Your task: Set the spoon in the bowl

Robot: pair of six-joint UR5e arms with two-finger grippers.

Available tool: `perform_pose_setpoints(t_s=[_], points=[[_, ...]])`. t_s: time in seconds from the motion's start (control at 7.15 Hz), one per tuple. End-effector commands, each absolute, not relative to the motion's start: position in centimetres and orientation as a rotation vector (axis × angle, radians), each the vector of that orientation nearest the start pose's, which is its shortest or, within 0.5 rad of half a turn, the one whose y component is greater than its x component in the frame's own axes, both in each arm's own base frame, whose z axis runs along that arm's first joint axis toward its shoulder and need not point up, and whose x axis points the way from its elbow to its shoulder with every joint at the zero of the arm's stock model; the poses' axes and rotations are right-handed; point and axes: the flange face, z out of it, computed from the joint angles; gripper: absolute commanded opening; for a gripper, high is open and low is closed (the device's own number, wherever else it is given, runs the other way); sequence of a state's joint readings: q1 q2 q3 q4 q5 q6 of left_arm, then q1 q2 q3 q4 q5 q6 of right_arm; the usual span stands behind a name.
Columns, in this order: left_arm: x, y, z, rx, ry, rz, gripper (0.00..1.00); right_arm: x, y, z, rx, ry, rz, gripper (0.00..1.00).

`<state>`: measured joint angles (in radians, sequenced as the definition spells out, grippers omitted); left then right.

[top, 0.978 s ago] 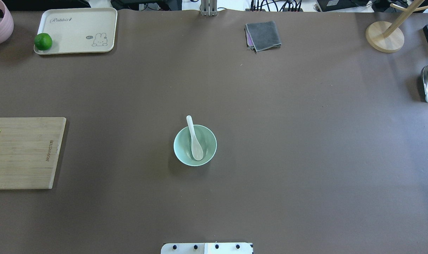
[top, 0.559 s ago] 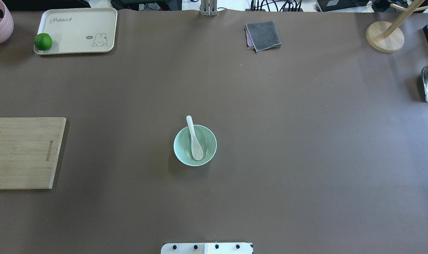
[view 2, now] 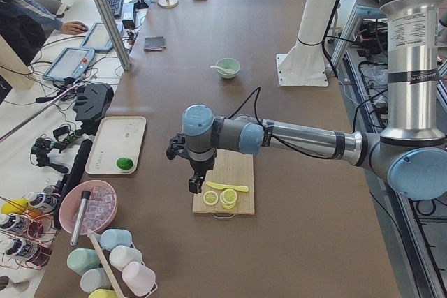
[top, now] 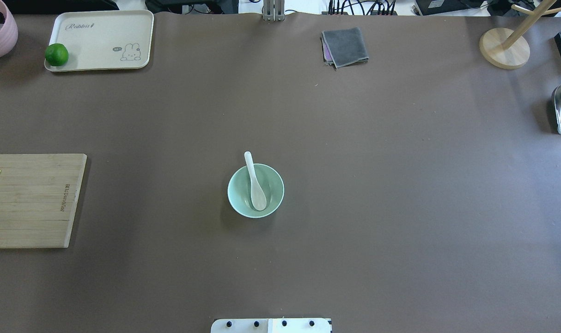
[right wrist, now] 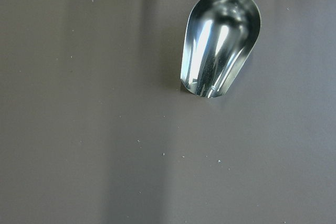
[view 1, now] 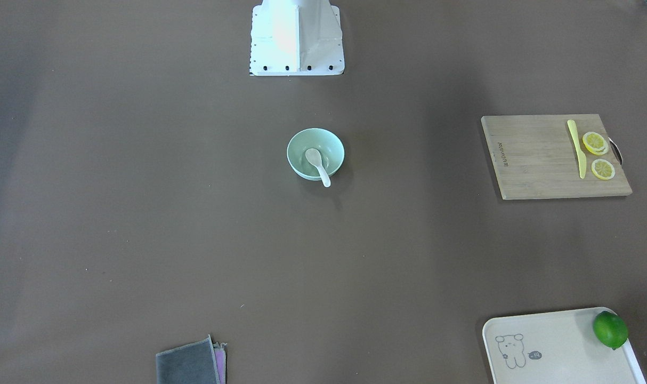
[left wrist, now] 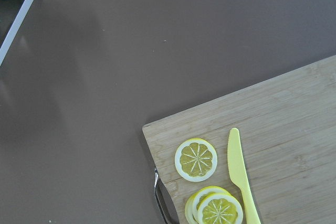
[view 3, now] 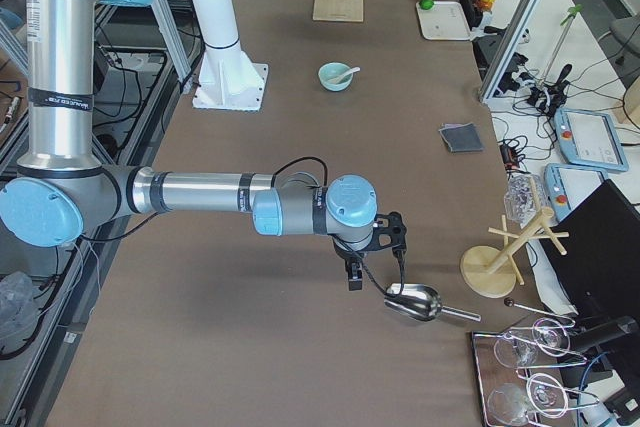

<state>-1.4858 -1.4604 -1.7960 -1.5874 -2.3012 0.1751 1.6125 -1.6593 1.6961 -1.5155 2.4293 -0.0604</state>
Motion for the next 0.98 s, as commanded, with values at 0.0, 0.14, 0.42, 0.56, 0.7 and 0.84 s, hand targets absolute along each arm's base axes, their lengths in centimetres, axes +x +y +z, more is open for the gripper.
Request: perform_pose_setpoints(t_s=[0.0, 0.14, 0.42, 0.56, 0.7, 0.84], points=[[-4.0, -45.2, 61.1, 0.150, 0.726, 0.266, 0.98, 8.5, -45.7, 62.1, 0.148, -0.859, -0.045, 1.00], [-4.0, -45.3, 61.2, 0.156, 0.725, 0.269, 0.98, 9.0, -45.2, 62.5, 0.146, -0.858, -0.030, 1.00], [-4.1, -45.4, 60.5, 0.188, 0.724, 0.276, 0.98, 9.0, -44.2, 63.0, 0.137, -0.857, -0.025, 1.00], [-4.5, -45.4, 60.3, 0.201, 0.723, 0.271, 0.98, 9.0, -43.9, 63.1, 0.134, -0.858, -0.024, 1.00], [-4.6, -45.4, 60.2, 0.203, 0.722, 0.270, 0.98, 9.0, -43.8, 63.2, 0.131, -0.858, -0.022, 1.00], [-4.6, -45.4, 59.9, 0.210, 0.722, 0.270, 0.98, 9.0, -43.4, 63.6, 0.123, -0.858, -0.018, 1.00]])
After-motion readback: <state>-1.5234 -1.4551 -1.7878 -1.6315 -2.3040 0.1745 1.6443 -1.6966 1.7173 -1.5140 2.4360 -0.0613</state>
